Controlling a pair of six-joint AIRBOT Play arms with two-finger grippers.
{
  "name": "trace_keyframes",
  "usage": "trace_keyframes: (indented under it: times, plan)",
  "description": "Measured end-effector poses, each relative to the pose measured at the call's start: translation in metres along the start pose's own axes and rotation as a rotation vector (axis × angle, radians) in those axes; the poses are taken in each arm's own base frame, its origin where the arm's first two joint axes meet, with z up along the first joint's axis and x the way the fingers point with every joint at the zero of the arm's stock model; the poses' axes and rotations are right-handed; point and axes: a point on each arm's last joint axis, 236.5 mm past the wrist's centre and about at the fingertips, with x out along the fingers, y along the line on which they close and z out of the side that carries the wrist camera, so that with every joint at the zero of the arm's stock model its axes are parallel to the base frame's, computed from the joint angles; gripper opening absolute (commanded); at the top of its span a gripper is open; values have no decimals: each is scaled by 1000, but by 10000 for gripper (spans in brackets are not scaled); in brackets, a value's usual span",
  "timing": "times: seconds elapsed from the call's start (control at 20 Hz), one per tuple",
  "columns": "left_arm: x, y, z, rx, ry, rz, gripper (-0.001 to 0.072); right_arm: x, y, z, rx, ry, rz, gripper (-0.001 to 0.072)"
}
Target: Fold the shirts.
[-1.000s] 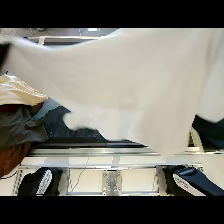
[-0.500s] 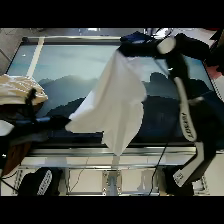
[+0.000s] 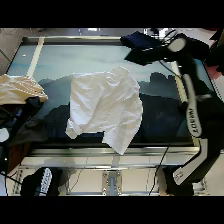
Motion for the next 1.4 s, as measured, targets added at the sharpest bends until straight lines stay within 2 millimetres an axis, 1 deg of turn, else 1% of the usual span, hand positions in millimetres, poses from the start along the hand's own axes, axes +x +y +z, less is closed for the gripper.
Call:
trace_keyframes:
  times: [0.05, 0.1, 0.2, 0.25, 0.3, 0.35, 0.4, 0.45, 0.5, 0.6, 0.65, 0.75, 0.8, 0.9, 1.05, 1.15, 1.4]
  plan:
    - [-2, 12, 2, -26, 10, 27, 692, -31, -14, -10, -16, 46, -67, 485]
    - [-4, 23, -5, -58, 56, 45, 692, -62, -30, -26, -14, 103, -139, 486]
    - [-6, 38, -37, -123, 201, 57, 692, -108, -53, -60, 29, 195, -235, 486]
    - [-8, 42, -55, -155, 275, 54, 692, -123, -60, -79, 61, 237, -259, 486]
    - [-10, 44, -76, -190, 352, 48, 692, -132, -69, -102, 100, 288, -284, 487]
    - [-11, 46, -95, -227, 413, 43, 692, -135, -74, -126, 134, 331, -290, 487]
    - [-13, 45, -112, -268, 465, 35, 693, -133, -75, -152, 169, 374, -280, 487]
    - [-16, 44, -131, -318, 521, 25, 693, -126, -77, -181, 212, 412, -263, 490]
    - [-19, 41, -147, -366, 565, 15, 693, -116, -78, -209, 253, 438, -241, 491]
    - [-27, 32, -179, -455, 653, -12, 694, -94, -73, -268, 346, 476, -177, 492]
    - [-32, 26, -192, -505, 690, -29, 694, -84, -70, -290, 391, 479, -148, 492]
    - [-37, 18, -210, -584, 731, -49, 695, -62, -64, -324, 479, 453, -90, 492]
    - [-39, 13, -216, -619, 741, -62, 695, -52, -59, -335, 515, 427, -63, 492]
    - [-40, 9, -223, -667, 751, -72, 696, -35, -54, -347, 560, 374, -30, 492]
    - [-42, 5, -228, -712, 757, -80, 695, -12, -51, -354, 566, 327, -32, 492]
    - [-42, 3, -229, -739, 758, -78, 695, 1, -53, -358, 556, 309, -54, 492]
    - [-35, 3, -225, -809, 718, -76, 695, 29, -50, -360, 590, 275, -66, 491]
